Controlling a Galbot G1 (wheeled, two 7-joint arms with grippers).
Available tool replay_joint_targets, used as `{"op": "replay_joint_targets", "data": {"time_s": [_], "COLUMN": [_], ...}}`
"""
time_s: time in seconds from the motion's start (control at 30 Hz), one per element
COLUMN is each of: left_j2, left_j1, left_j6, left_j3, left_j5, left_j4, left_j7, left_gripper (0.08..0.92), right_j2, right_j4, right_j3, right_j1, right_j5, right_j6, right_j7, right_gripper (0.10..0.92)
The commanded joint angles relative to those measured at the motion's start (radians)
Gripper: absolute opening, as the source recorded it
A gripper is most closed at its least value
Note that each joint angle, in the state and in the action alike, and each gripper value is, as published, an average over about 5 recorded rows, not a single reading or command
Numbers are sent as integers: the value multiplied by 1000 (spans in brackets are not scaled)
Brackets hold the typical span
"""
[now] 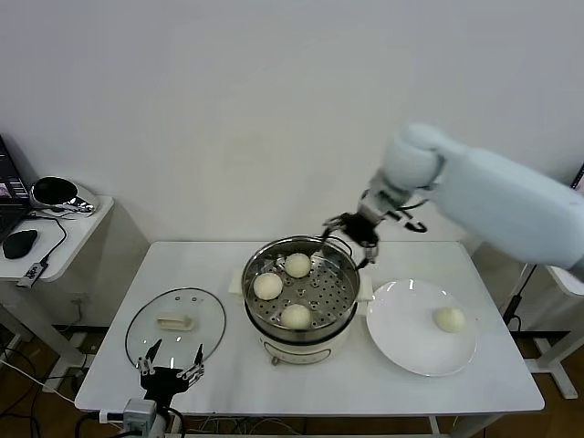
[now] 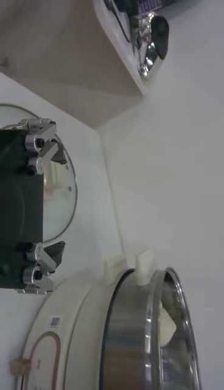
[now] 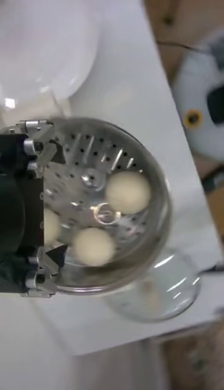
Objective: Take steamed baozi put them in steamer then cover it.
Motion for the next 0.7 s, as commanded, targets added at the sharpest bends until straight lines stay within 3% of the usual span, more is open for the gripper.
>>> {"op": "replay_joint_targets", "data": {"time_s": [0.03, 0.37, 0.7], "left_j2": [10, 6, 4], "left_j1": [-15, -18, -7], "left_j6": [6, 9, 12], "left_j3": [5, 14, -6], "left_j5": [-4, 1, 3], "left_j4": [-1, 27, 29], "left_j7": [4, 10, 11], "left_gripper": [823, 823, 823], "right_j2": [-272, -218, -96], "right_j4": [-29, -152, -308], "right_j3": [59, 321, 357], "right_j1": [-120, -493, -548], "right_j5": [7, -198, -360], "right_j6": [-367, -352, -226], "right_j7": [65, 111, 86], "right_gripper": [823, 823, 823]}}
